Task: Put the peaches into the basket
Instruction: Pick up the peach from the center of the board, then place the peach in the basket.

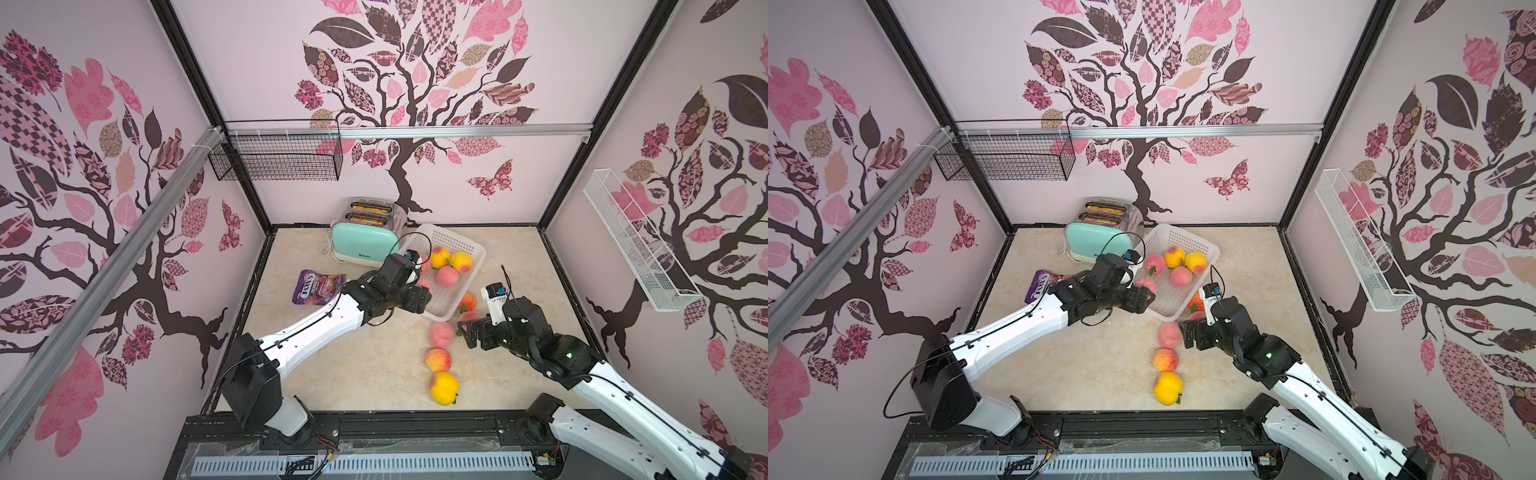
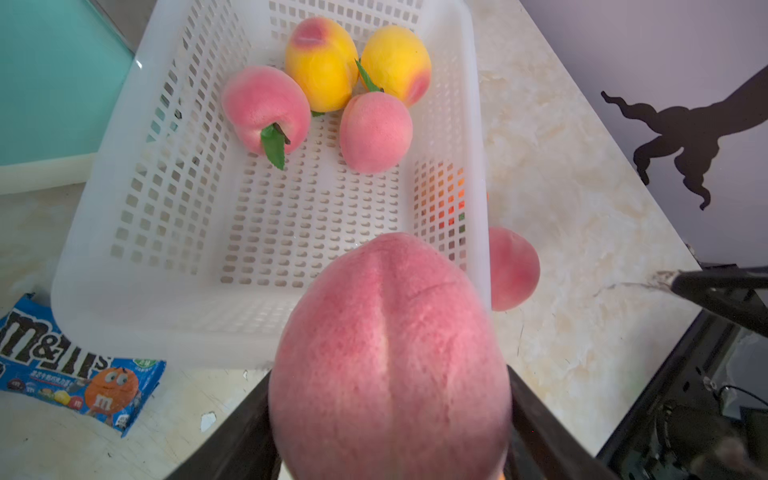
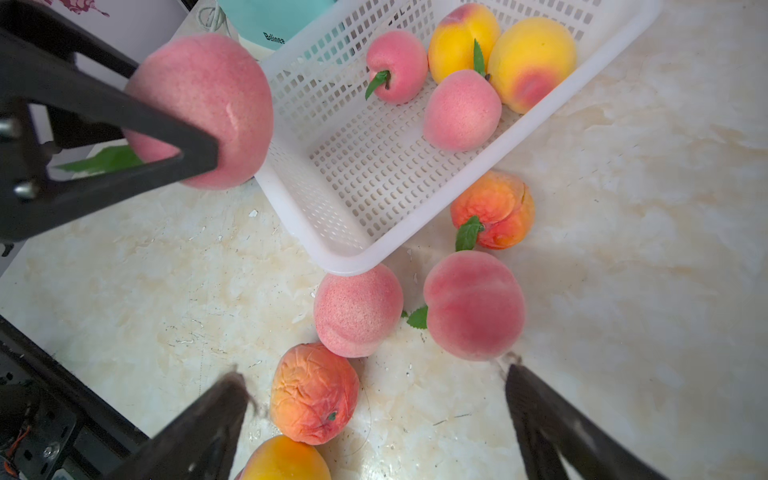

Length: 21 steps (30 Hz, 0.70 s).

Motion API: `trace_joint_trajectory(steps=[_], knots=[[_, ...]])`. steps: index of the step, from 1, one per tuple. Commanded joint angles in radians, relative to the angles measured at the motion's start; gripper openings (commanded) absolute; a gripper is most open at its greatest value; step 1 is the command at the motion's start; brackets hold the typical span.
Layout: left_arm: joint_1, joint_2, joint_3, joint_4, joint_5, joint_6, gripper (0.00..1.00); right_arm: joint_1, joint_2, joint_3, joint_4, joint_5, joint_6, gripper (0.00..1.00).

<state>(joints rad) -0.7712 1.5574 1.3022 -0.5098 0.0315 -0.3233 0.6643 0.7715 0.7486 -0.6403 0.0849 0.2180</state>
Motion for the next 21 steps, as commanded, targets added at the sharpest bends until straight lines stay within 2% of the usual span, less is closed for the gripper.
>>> trace_joint_trajectory(steps=[1,7,15,21], knots=[[0.016,0.065,0.086,-0.024,0.013,0.059,0.7,0.0,0.027,0.048,0.024,0.045,-0.056,0.99],[0.048,0.22,0.232,-0.045,0.021,0.09,0.7,-0.03,0.084,0.057,0.071,0.046,-0.095,0.99],[0.065,0.381,0.376,-0.04,0.032,0.094,0.71,-0.229,0.106,0.021,0.129,-0.121,-0.095,0.99],[0.082,0.466,0.42,-0.026,0.048,0.086,0.72,-0.262,0.136,0.006,0.154,-0.155,-0.091,0.99]])
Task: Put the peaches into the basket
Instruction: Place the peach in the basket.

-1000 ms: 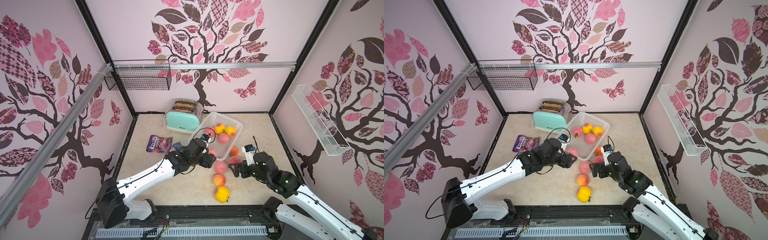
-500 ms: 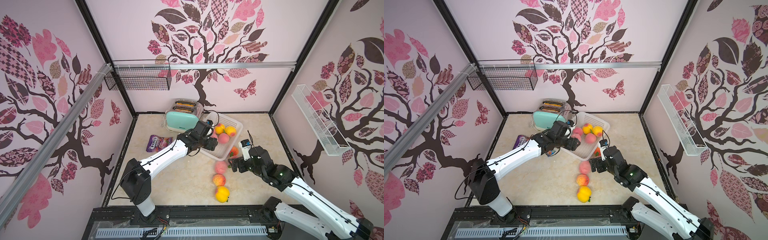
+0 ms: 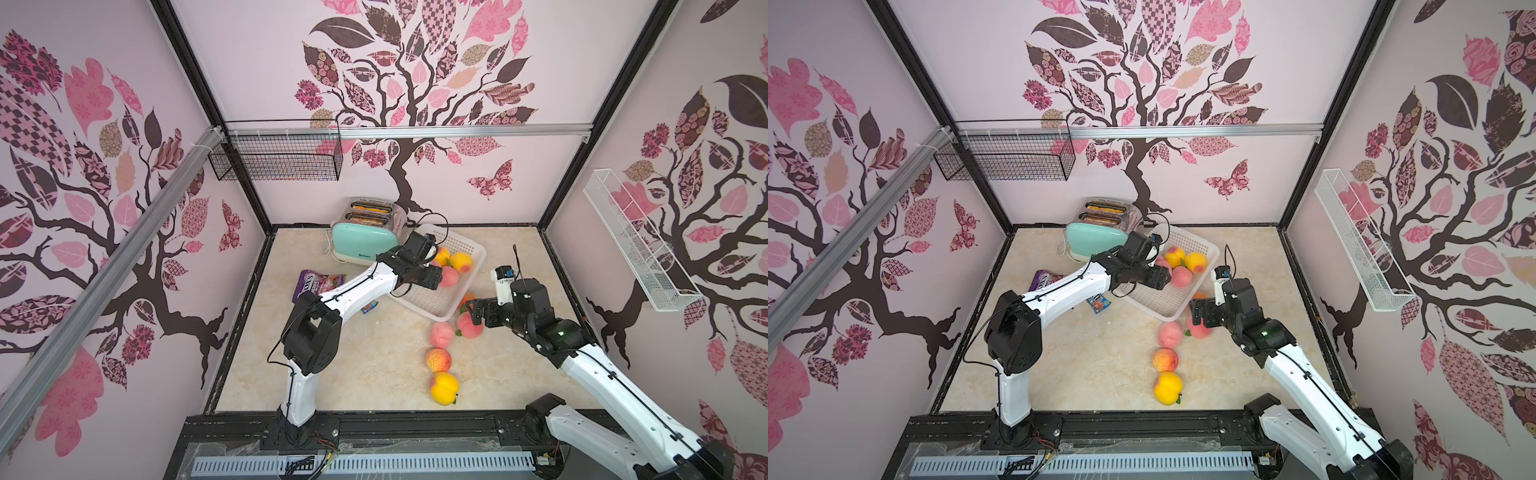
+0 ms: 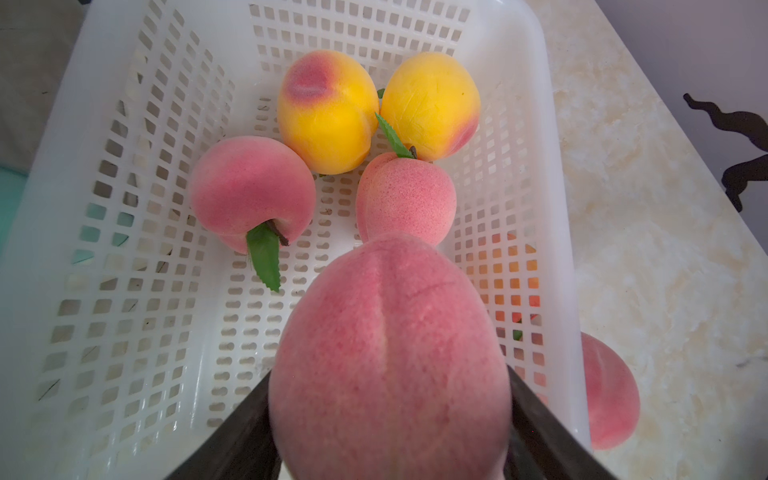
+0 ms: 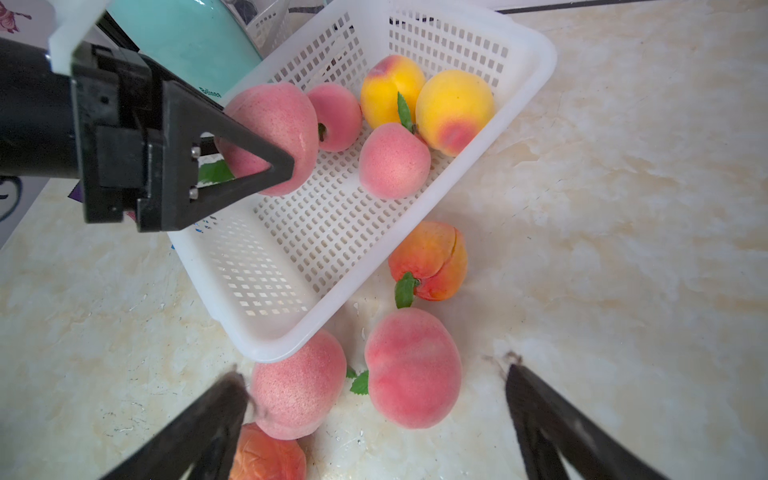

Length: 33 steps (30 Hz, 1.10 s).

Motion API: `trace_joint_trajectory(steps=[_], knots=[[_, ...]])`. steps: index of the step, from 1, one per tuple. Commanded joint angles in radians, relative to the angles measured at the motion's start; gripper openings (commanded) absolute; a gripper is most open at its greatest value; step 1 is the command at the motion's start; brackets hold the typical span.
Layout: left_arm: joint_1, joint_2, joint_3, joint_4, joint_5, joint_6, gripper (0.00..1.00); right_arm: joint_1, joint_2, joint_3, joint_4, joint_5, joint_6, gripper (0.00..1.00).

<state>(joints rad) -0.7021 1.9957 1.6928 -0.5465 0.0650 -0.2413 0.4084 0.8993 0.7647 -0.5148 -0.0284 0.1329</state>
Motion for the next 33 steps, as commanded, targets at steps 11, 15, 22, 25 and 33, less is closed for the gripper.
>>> trace_joint_trajectory(steps=[11,15,22,25,33], knots=[[0.035,0.103,0.046,0.035,0.032,0.002,0.74,-0.013,0.025,-0.039,0.061,-0.066,0.011,0.99],[0.039,0.126,0.051,0.046,0.041,-0.008,0.74,-0.015,0.021,-0.051,0.059,-0.065,0.019,0.99],[0.042,0.16,0.07,0.049,0.047,-0.013,0.75,-0.017,0.012,-0.064,0.059,-0.059,0.027,0.99],[0.044,0.169,0.074,0.05,0.05,-0.015,0.75,-0.018,0.014,-0.067,0.064,-0.058,0.027,0.99],[0.048,0.197,0.086,0.051,0.047,-0.016,0.75,-0.022,0.021,-0.077,0.078,-0.062,0.024,0.99]])
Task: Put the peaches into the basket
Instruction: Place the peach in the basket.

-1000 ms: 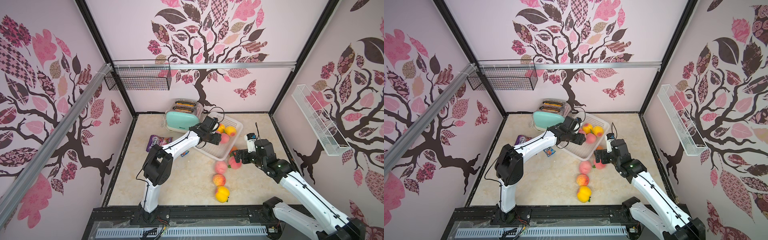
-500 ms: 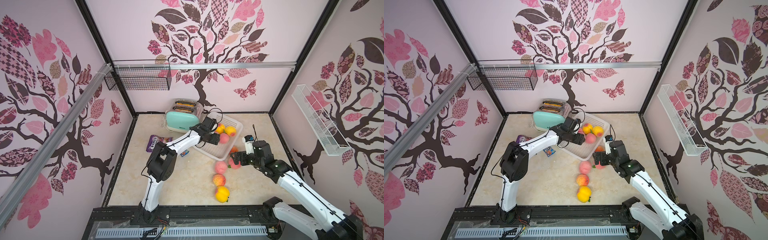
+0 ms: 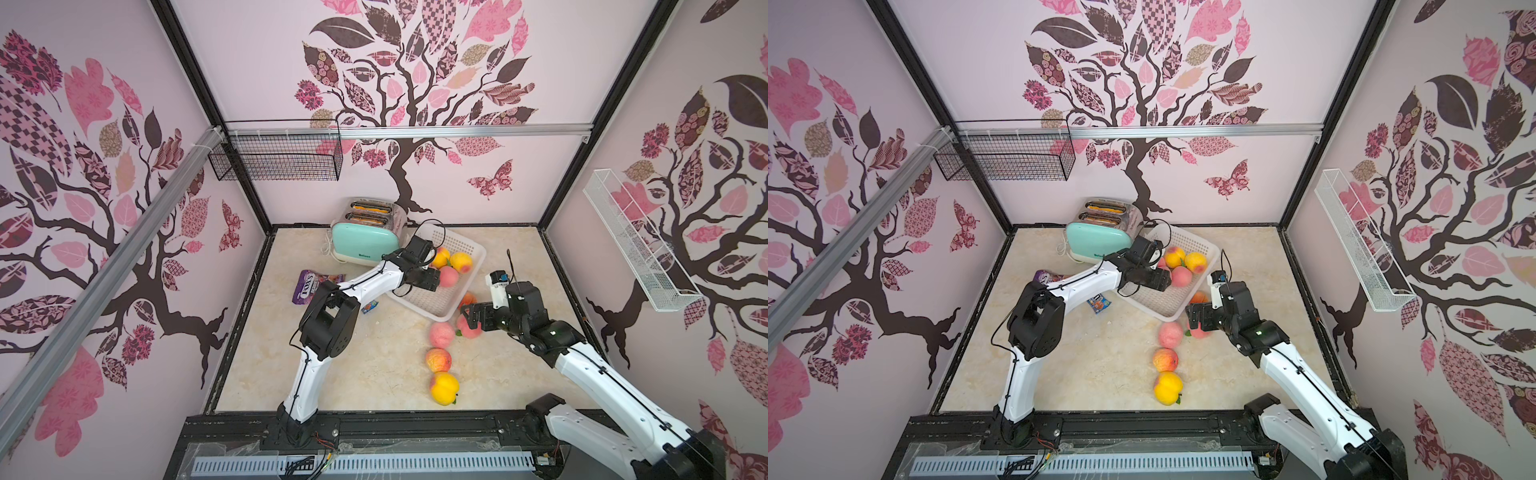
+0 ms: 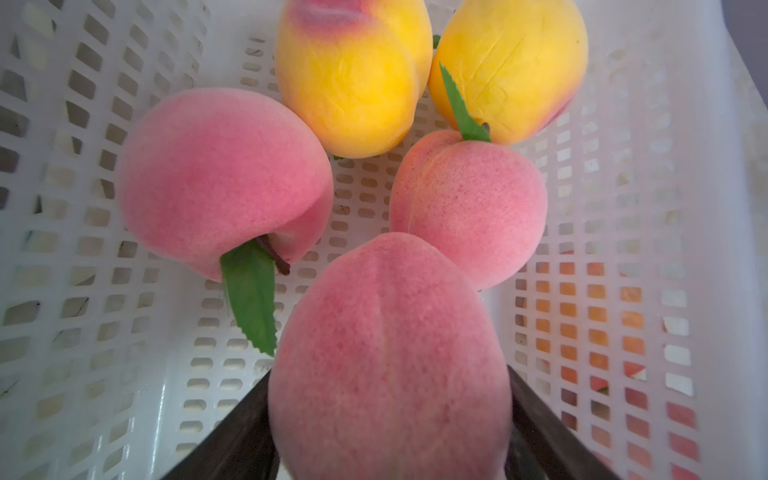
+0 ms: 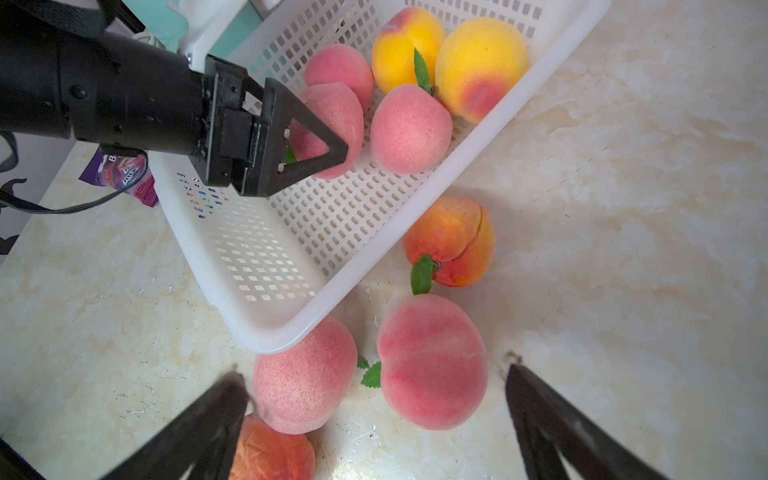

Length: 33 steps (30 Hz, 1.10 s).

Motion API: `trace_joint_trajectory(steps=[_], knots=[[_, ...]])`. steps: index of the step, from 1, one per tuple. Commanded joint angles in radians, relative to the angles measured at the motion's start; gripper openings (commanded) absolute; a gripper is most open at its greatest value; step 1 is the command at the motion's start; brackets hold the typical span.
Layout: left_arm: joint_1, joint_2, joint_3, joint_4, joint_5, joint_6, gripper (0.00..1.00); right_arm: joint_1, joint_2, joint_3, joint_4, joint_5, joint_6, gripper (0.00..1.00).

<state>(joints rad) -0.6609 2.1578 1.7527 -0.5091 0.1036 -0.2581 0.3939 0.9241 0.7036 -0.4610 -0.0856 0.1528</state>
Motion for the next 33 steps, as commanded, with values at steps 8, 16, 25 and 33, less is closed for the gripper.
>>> trace_joint_trajectory(steps=[8,16,25,33], knots=[[0.008,0.06,0.048,0.008,0.003,-0.001,0.75,-0.014,-0.003,-0.024,0.028,-0.01,0.003,0.99],[0.01,0.07,0.055,0.006,-0.001,-0.004,0.78,-0.017,0.009,-0.029,0.03,-0.009,0.01,0.99],[0.014,0.066,0.054,0.006,-0.001,0.0,0.85,-0.024,0.02,-0.024,0.0,0.012,0.02,0.99],[0.014,0.04,0.04,0.01,-0.002,0.01,0.9,-0.027,0.03,-0.032,-0.038,0.028,0.035,0.99]])
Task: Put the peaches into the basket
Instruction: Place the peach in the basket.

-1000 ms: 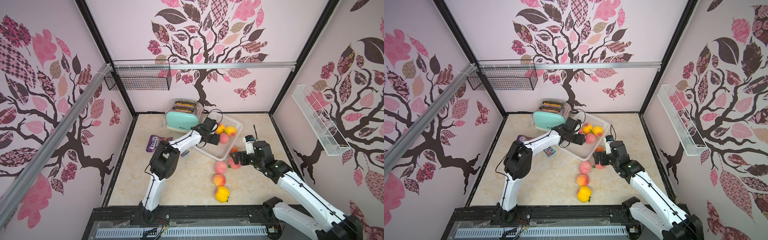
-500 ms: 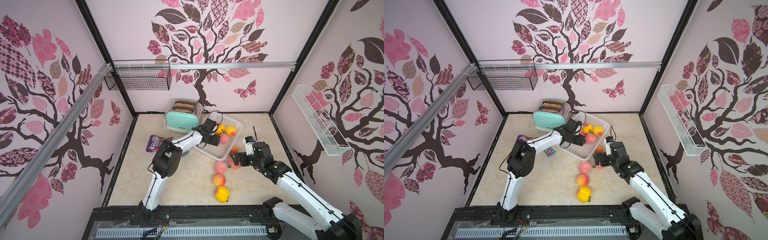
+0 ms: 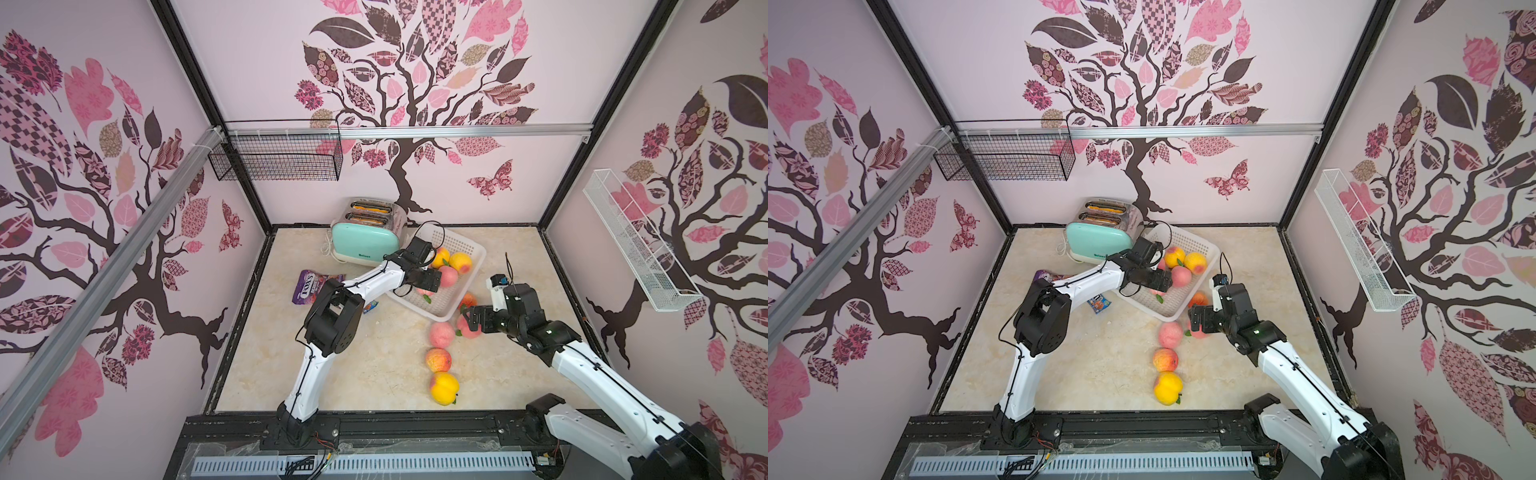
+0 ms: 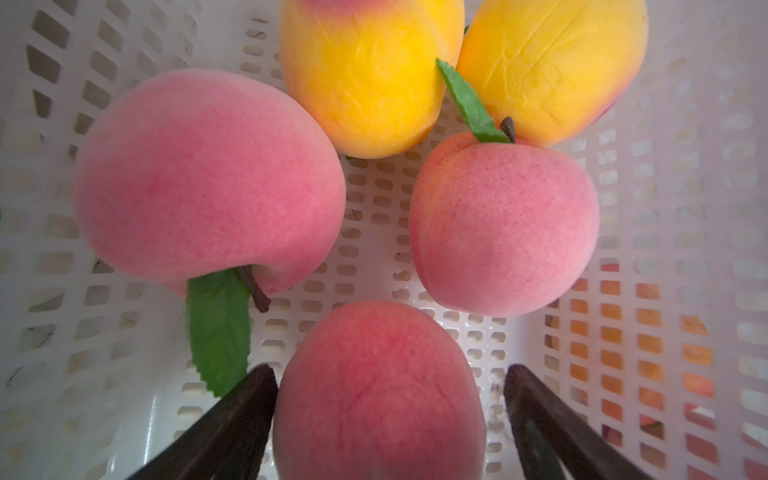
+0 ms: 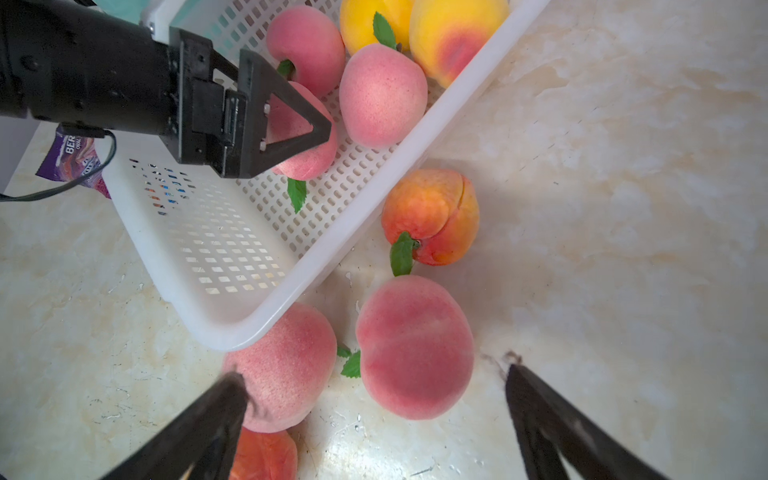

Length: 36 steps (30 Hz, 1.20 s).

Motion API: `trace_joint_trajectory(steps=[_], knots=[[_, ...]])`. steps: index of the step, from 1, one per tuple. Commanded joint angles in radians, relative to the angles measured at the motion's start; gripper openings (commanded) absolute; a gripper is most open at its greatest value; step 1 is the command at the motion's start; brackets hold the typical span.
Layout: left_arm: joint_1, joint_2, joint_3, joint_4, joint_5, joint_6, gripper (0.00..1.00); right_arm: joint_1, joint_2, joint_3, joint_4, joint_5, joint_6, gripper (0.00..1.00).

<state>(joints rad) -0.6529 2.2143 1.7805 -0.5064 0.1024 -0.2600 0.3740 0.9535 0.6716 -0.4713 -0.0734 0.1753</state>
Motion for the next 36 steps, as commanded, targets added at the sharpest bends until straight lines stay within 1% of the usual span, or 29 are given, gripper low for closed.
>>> trace_joint_trajectory(steps=[1,6,11,14,23,28,32,36], knots=[[0.006,-0.022,0.01,0.004,-0.01,0.019,0.9,-0.007,0.001,-0.005,-0.027,0.014,0.02,0.99],[0.006,-0.079,-0.044,0.011,-0.027,0.031,0.9,-0.007,0.008,-0.028,-0.024,0.003,0.042,1.0],[0.002,-0.163,-0.116,0.016,-0.047,0.043,0.91,-0.008,0.025,-0.046,-0.007,0.002,0.057,1.0],[-0.009,-0.216,-0.155,0.006,-0.087,0.062,0.92,-0.007,0.038,-0.044,-0.002,0.005,0.06,1.0],[-0.053,-0.369,-0.237,-0.018,-0.146,0.097,0.92,-0.008,0.101,-0.032,0.033,0.004,0.084,1.0],[-0.081,-0.456,-0.301,0.0,-0.137,0.083,0.92,-0.007,0.136,-0.028,0.039,0.005,0.094,0.99],[-0.098,-0.542,-0.394,0.055,-0.101,0.045,0.92,-0.007,0.173,-0.017,0.043,-0.001,0.098,0.99],[-0.119,-0.613,-0.479,0.085,-0.095,0.028,0.92,-0.008,0.211,-0.008,0.045,-0.007,0.103,1.0]])
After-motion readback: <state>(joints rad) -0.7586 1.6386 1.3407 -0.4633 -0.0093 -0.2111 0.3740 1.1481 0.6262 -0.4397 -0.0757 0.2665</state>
